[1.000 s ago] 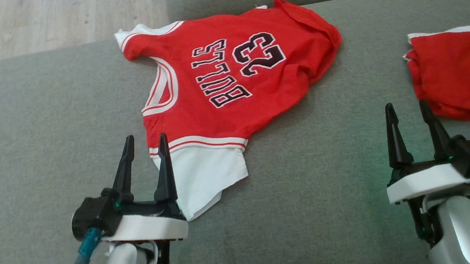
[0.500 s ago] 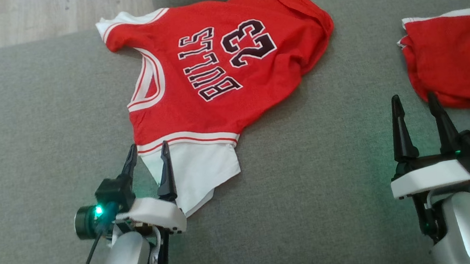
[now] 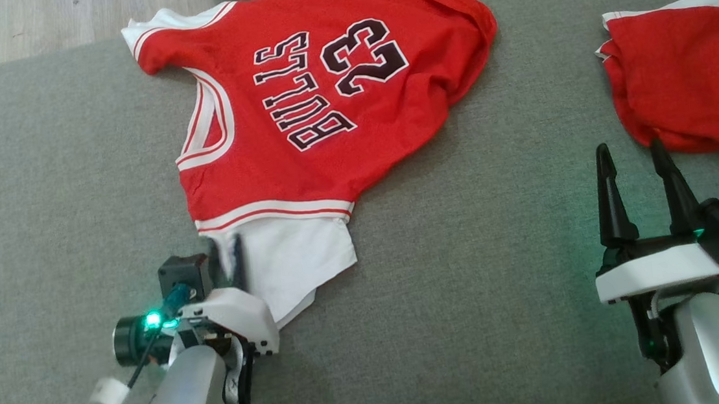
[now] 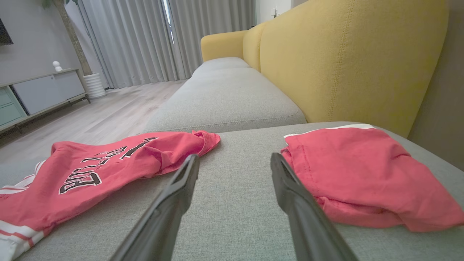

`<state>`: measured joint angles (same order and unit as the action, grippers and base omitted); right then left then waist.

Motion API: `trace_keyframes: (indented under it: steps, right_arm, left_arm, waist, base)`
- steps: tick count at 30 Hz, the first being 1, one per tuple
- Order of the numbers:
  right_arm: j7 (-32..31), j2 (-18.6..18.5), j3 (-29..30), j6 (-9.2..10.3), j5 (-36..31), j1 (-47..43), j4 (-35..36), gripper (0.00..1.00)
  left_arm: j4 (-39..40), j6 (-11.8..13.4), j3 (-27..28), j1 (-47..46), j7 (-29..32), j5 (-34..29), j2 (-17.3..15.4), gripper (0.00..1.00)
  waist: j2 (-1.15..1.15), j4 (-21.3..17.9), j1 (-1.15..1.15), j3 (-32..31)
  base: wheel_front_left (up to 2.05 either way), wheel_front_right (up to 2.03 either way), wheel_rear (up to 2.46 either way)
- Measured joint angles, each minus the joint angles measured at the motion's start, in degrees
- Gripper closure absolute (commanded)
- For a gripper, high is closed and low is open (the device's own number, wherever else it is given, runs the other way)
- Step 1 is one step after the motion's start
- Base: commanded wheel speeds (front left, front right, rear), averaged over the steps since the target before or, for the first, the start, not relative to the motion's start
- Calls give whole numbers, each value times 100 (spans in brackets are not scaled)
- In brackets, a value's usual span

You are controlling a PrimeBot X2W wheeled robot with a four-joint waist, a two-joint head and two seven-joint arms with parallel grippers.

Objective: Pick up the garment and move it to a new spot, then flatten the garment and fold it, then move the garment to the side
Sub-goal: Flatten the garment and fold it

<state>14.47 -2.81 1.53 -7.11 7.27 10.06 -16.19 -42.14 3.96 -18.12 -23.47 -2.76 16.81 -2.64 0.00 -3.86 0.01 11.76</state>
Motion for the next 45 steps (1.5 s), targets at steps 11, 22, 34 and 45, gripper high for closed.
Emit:
trace_keyframes:
  steps: [11,22,34,45]
  right_arm:
    - [0,1,30,0,32,21,-68,0]
    - [0,1,-137,0,32,129,-241,0]
    - [0,1,-278,0,87,130,-559,0]
    - [-753,-2,-175,0,420,940,-1519,0]
  left_arm:
    - [862,194,799,-48,-1147,290,-142,100]
    - [1712,250,1644,20,-1171,-32,-349,0]
    - [2280,-153,1511,566,-1178,-471,-82,0]
    - [2446,-182,612,1093,-1177,-493,9,0]
  waist:
    - [0,118,0,-25]
    - [0,261,-1,33]
    - [0,596,-1,-40]
    - [0,1356,-1,-88]
  base:
    - [0,0,0]
    - [0,0,0]
    - [0,0,0]
    - [0,0,0]
